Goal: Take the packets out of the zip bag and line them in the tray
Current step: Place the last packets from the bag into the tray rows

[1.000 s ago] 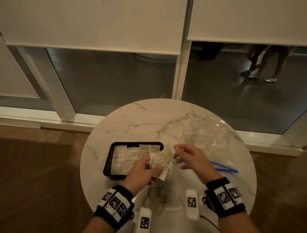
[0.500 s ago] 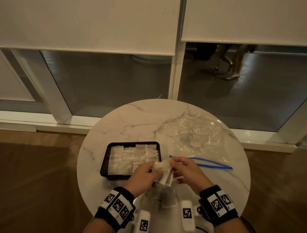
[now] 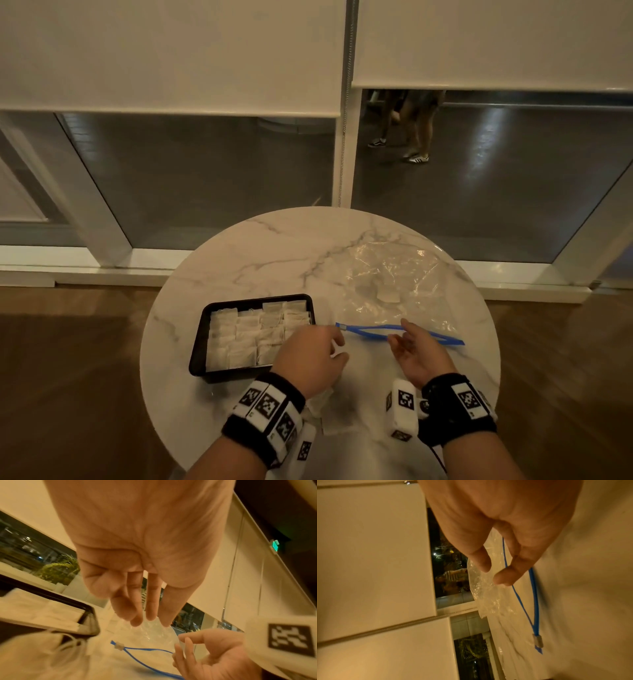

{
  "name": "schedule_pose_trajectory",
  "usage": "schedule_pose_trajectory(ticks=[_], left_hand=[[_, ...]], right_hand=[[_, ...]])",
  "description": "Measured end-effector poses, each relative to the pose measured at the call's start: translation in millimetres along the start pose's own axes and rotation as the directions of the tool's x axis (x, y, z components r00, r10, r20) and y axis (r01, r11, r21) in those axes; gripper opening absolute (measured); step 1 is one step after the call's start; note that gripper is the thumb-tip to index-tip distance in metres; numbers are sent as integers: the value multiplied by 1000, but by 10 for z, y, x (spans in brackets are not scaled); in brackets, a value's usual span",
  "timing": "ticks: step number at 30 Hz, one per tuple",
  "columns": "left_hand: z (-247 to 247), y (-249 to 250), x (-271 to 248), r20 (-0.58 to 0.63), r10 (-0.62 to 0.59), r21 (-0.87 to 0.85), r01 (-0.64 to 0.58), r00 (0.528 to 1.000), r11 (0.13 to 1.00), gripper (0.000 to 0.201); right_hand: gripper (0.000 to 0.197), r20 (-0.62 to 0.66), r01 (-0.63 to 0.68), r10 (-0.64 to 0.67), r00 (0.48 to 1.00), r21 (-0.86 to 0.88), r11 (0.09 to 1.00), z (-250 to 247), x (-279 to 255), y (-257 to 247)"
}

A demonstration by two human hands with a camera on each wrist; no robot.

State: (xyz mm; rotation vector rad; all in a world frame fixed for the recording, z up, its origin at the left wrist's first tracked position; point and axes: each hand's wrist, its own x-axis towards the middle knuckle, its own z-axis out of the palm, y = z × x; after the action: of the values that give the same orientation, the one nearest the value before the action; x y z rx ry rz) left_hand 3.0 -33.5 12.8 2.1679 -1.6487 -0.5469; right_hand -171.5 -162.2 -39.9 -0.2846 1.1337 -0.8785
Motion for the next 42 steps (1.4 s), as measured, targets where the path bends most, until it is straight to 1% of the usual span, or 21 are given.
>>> schedule_pose_trajectory(ticks=[3,5,7,9,11,13,16,20,22,24,26,27,28,29,30,31,33,37,38,40,42], left_hand=[[109,174,204,36,97,78,-100,995,992,29],[161,273,333,103,141,193,-159,985,968,33],[186,349,443,174,148,321,-198,974,926,40],[210,391,540,243,131,419,-226,961,879,45],[235,411,610,309,102,454,-241,945,858,50],[253,436,657,337,102,431,-250,936,867,52],[273,456,678,255,169,325,-249,952,912,46],[338,388,688,150,242,188,-268,959,945,46],[370,328,724,85,264,122,-273,961,954,52],[361,288,755,27,280,75,-281,960,957,63],[315,284,757,-5,287,49,-286,958,957,73],[288,292,748,-9,290,41,-290,957,956,78],[267,299,737,-8,295,37,-295,955,955,81],[247,305,724,-6,301,32,-300,954,953,84],[236,307,720,-7,304,27,-303,953,952,86],[229,304,717,-11,305,25,-305,952,952,86],[230,295,724,-15,314,41,-313,949,949,87],[261,285,712,-6,336,85,-334,942,939,85],[267,285,705,-8,338,91,-336,941,938,85],[274,282,699,-14,335,104,-332,942,938,82],[278,289,690,-17,334,114,-330,943,937,80]], right_hand=[[21,-29,-43,45,999,65,997,34,45,-68],[14,-16,-34,35,999,72,997,45,67,-98],[4,27,-8,6,1000,58,998,40,65,-112],[3,87,12,-17,996,61,998,28,35,-97],[7,128,41,-52,990,89,995,13,8,-76],[9,166,60,-79,983,115,992,-9,10,-62],[14,184,97,-130,974,179,979,-29,26,-72],[44,132,165,-181,975,122,979,16,35,-100],[53,114,147,-156,981,82,986,37,57,-92],[59,114,124,-125,986,18,992,24,119,-61],[55,118,140,-127,985,-111,984,30,181,-29],[52,132,192,-162,978,-257,947,47,215,-30],[50,150,255,-209,966,-435,864,76,230,-47],[48,164,313,-270,949,-614,725,121,239,-73],[46,191,352,-330,924,-760,546,180,229,-111],[45,231,374,-364,902,-840,392,249,218,-147],[46,293,382,-362,885,-902,202,400,257,-201],[37,315,294,-142,938,-944,-149,617,410,-216],[38,318,297,-103,943,-938,-177,626,440,-227],[43,364,345,-56,930,-914,-215,603,506,-251],[46,365,349,-7,931,-896,-275,603,501,-281]])
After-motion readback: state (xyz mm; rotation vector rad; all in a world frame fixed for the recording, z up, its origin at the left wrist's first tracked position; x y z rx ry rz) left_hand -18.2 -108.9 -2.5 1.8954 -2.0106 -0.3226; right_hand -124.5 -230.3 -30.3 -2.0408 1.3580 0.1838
